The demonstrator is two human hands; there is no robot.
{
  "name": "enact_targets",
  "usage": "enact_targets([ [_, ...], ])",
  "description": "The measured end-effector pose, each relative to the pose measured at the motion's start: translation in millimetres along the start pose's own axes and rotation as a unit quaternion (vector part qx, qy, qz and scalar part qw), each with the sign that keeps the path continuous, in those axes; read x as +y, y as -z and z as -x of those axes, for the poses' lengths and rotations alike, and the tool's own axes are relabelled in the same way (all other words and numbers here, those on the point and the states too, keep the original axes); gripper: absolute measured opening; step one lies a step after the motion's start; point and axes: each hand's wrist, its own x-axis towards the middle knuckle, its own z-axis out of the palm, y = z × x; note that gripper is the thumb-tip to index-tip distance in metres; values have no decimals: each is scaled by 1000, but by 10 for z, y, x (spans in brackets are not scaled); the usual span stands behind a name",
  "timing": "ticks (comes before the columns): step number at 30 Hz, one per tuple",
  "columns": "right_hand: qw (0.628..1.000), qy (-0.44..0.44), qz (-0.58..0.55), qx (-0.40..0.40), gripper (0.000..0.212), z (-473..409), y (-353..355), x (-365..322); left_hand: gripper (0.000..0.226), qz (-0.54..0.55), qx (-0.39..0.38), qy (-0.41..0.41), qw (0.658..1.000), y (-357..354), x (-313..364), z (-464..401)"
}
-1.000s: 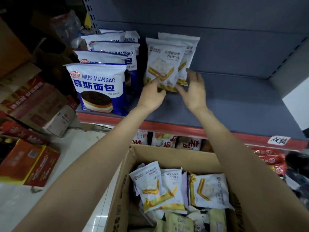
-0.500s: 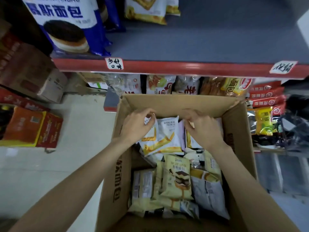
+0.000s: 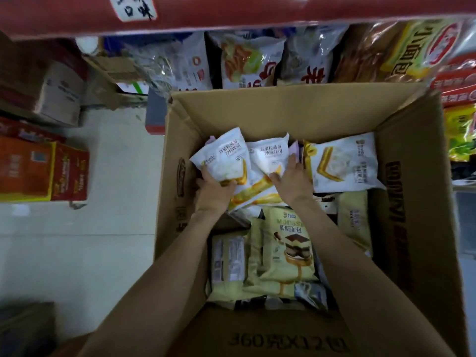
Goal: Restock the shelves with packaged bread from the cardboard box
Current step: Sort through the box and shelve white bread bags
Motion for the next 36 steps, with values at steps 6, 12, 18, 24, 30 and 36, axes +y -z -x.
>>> enact_targets([
  [6,995,-26,-92,-4,58,-124,-48,-17,97,187,59,-71,978,-158,33,84],
  [12,970,-32,-231,63,46,183,63,53,81,336,-28,-44,940,-136,15,52],
  [18,960,-10,-219,175,42,719,470,129,39,411,-114,-45,904,202,164,237],
  [24,936,55,-248,245,59,1324,1178,137,32,354,-52,-133,924,856,407,631],
  [30,906,92,-360,204,51,1772,1924,-17,29,339,27,-222,914,1562,603,1209],
  [36,846,127,-478,200,34,1995,2561,-310,25,365,95,-320,869,2143,1005,1573],
])
